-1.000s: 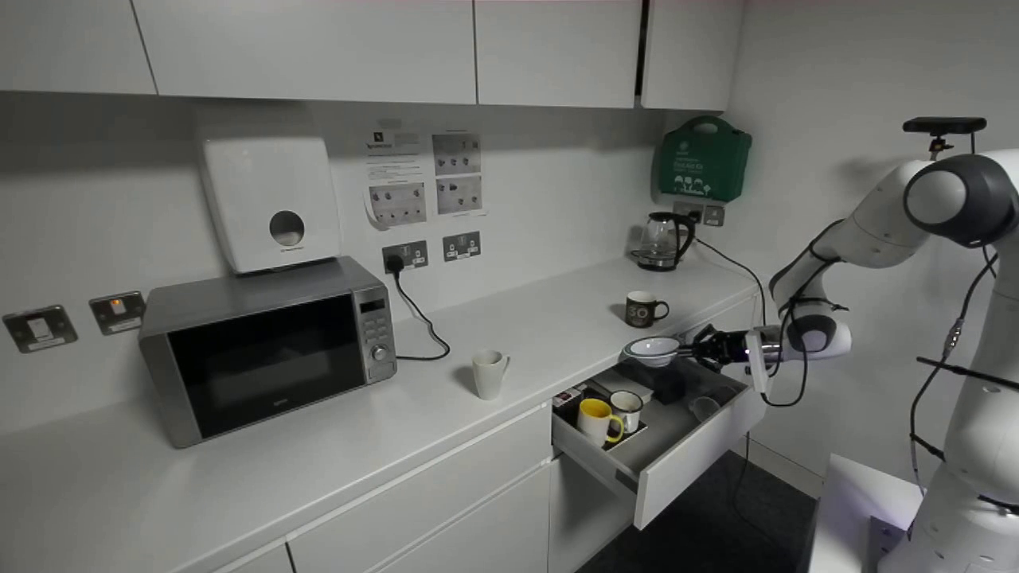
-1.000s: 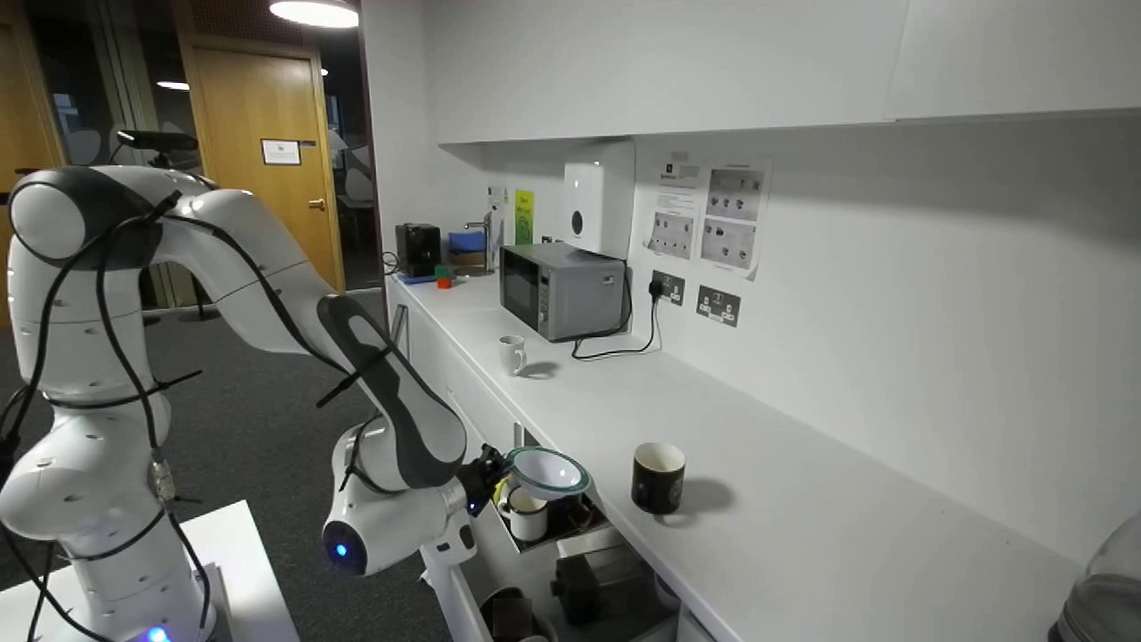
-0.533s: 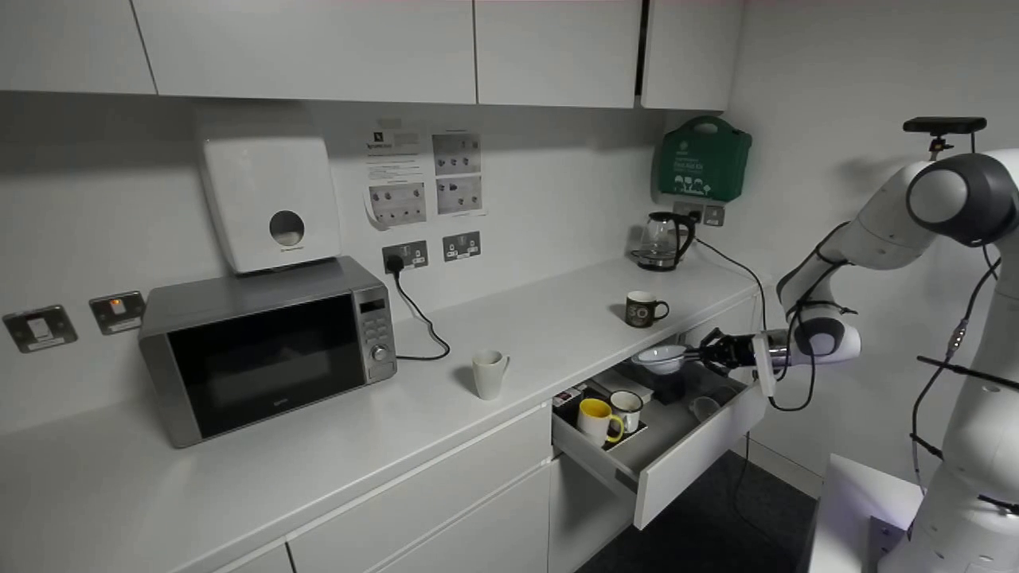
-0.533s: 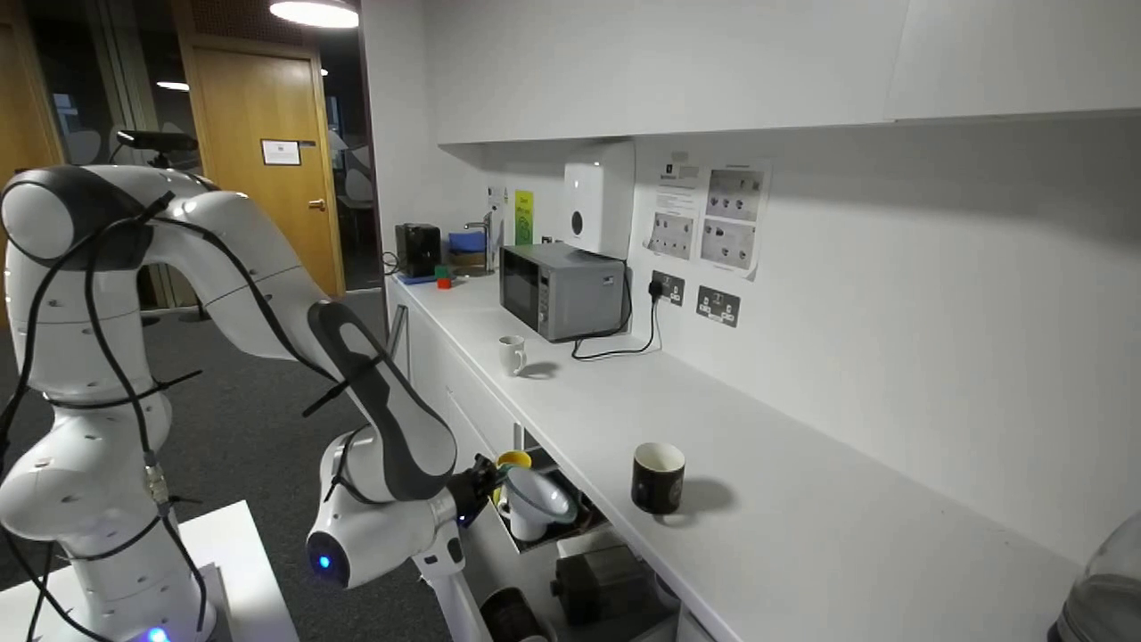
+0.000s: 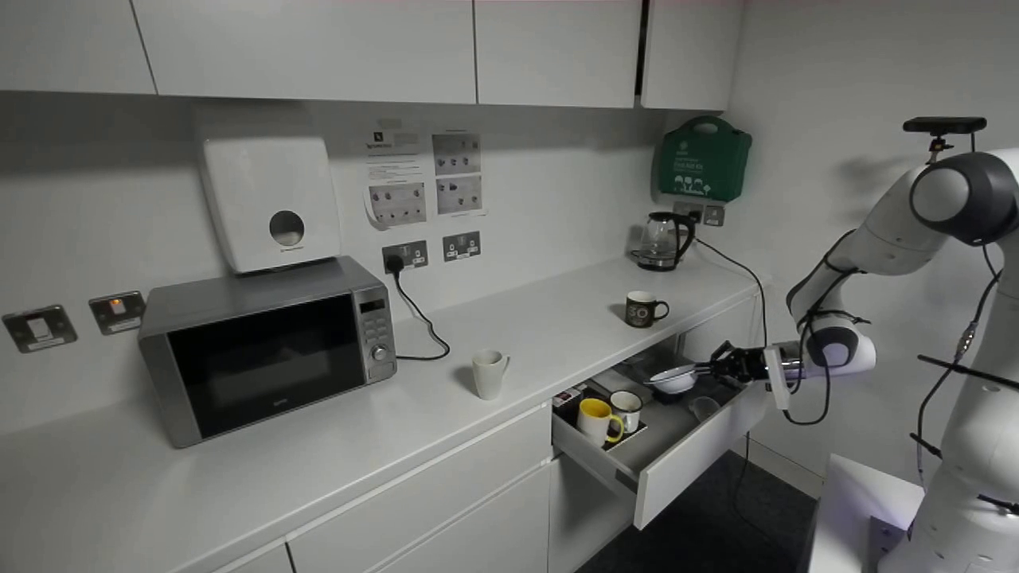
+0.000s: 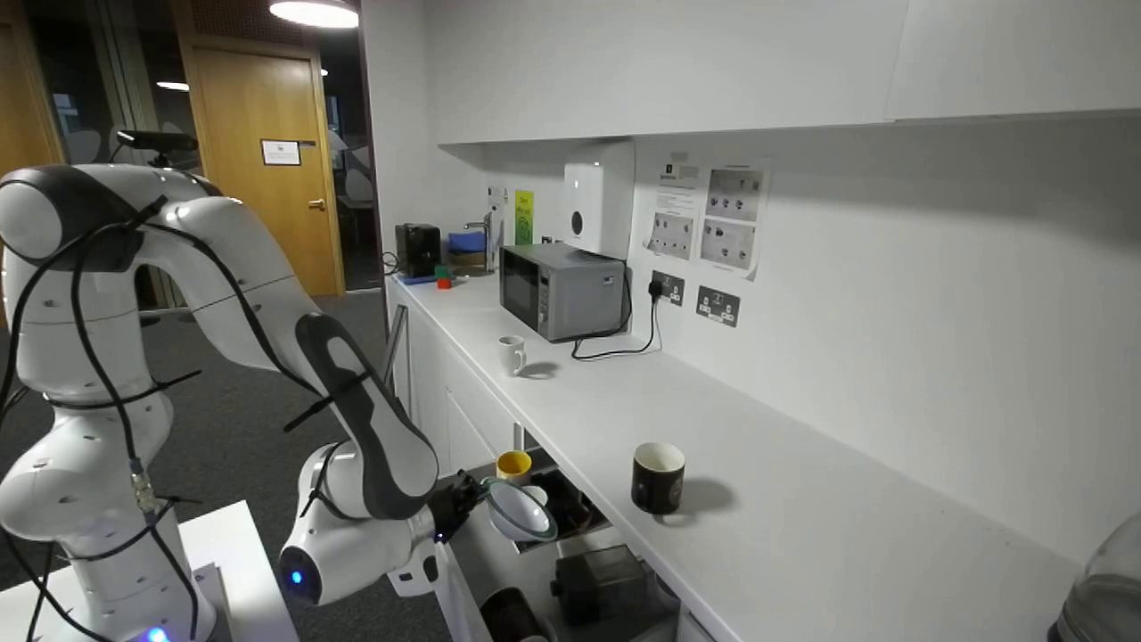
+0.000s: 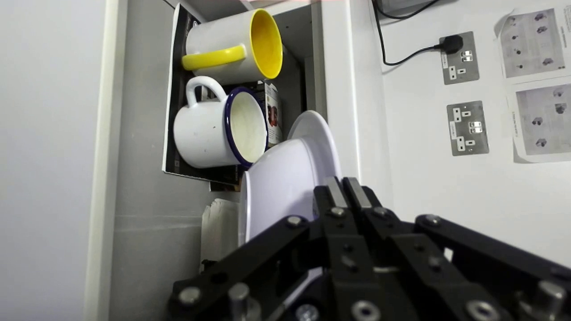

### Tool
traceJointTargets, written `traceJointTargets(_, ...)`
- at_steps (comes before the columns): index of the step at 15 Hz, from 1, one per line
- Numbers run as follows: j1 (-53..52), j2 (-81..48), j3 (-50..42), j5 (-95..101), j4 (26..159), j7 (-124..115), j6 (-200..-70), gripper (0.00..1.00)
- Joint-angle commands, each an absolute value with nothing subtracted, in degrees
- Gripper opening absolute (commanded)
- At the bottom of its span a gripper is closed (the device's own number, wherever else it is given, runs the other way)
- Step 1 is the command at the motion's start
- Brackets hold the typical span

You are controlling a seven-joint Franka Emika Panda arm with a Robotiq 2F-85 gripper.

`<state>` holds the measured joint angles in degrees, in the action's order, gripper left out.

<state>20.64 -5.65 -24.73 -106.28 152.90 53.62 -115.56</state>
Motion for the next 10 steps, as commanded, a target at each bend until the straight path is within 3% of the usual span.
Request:
traceJointTargets(1, 21.28, -1.76, -24.76, -105.25, 155.34, 54.28, -114.93, 0.01)
traceJointTargets(10, 20.59, -2.95, -23.44, -105.38, 152.26, 53.35, -114.52, 0.01)
